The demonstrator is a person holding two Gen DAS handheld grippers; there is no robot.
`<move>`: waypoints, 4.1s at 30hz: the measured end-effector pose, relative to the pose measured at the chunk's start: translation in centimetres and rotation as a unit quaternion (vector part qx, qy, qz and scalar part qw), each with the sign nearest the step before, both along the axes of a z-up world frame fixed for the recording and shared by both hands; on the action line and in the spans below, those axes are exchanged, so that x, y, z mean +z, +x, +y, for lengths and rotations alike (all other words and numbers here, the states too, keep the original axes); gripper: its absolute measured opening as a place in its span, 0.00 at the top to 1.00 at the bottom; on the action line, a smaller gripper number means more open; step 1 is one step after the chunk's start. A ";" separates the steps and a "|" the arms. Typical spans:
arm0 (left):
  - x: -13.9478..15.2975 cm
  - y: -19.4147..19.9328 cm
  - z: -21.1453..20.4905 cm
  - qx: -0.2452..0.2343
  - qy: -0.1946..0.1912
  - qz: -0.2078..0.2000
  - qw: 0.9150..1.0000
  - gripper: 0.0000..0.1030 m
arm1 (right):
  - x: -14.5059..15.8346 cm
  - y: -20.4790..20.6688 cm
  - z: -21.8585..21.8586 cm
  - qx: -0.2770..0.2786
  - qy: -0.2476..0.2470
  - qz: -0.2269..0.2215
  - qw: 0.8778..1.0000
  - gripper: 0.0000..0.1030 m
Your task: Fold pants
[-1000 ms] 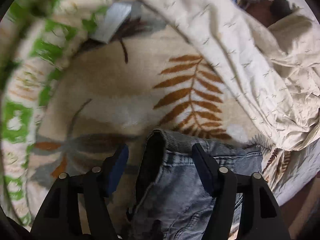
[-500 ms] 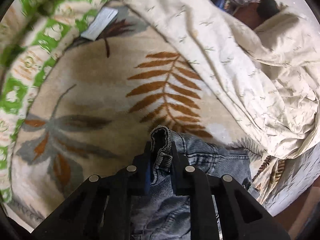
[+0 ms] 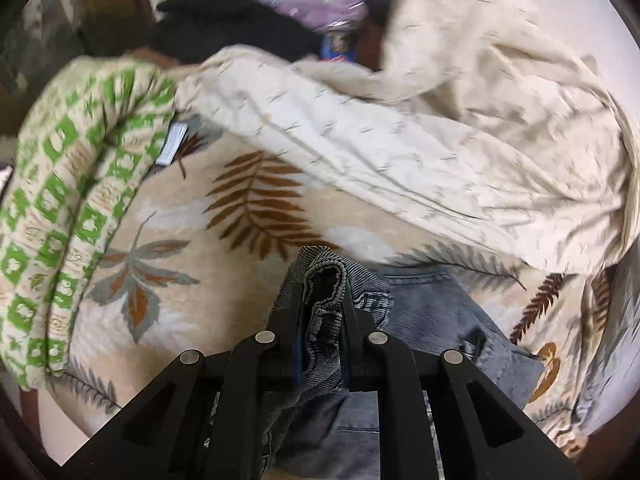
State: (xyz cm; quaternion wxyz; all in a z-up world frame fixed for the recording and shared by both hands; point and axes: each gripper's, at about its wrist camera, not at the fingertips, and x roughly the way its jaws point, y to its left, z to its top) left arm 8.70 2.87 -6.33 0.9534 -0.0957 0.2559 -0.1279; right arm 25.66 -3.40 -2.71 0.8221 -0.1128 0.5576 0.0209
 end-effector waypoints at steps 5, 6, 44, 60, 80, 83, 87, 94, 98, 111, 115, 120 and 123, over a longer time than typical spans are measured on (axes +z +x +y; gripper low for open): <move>1.3 -1.4 -4.8 -0.053 0.015 -0.020 0.998 0.83 | 2.0 -2.3 -6.1 -0.021 0.033 -0.034 0.999 0.88; 1.4 -1.6 -5.9 -0.067 0.016 -0.023 0.997 0.83 | 2.3 -2.7 -7.6 -0.027 0.042 -0.041 0.998 0.88; -1.8 -6.8 -22.5 -0.337 0.126 -0.009 0.933 0.83 | -7.8 -10.5 -39.7 -0.242 0.285 -0.136 0.917 0.60; -2.5 1.3 -14.5 -0.125 0.201 0.040 0.971 0.40 | -0.8 -19.9 -30.8 -0.147 0.292 -0.230 0.917 0.53; -7.0 0.4 -15.9 -0.133 0.269 0.050 0.953 0.39 | -9.3 -20.6 -27.1 -0.138 0.232 -0.135 0.953 0.52; -7.1 0.6 -15.6 -0.137 0.260 0.055 0.954 0.39 | -9.3 -21.8 -26.7 -0.130 0.221 -0.147 0.955 0.52; -7.0 1.4 -14.6 -0.140 0.225 0.075 0.961 0.34 | -9.4 -23.6 -26.6 -0.133 0.232 -0.159 0.950 0.51; -5.7 1.2 -13.7 -0.143 0.206 0.053 0.967 0.33 | -7.2 -23.5 -26.2 -0.110 0.235 -0.154 0.953 0.45; -3.7 1.5 -13.0 -0.128 0.179 0.026 0.975 0.33 | -3.6 -23.2 -27.6 -0.099 0.252 -0.218 0.938 0.45; -5.1 3.5 -15.9 -0.127 0.214 0.022 0.968 0.33 | -5.5 -14.8 -31.0 -0.132 0.301 -0.198 0.923 0.45; -5.4 3.7 -16.1 -0.129 0.212 0.027 0.968 0.33 | -7.5 -14.1 -32.6 -0.172 0.284 -0.182 0.926 0.45; -6.0 4.0 -16.4 -0.131 0.213 0.030 0.968 0.30 | -8.6 -14.1 -33.8 -0.193 0.285 -0.187 0.920 0.47; -6.4 4.3 -16.2 -0.128 0.208 0.035 0.969 0.27 | -9.0 -13.4 -34.4 -0.208 0.287 -0.189 0.916 0.48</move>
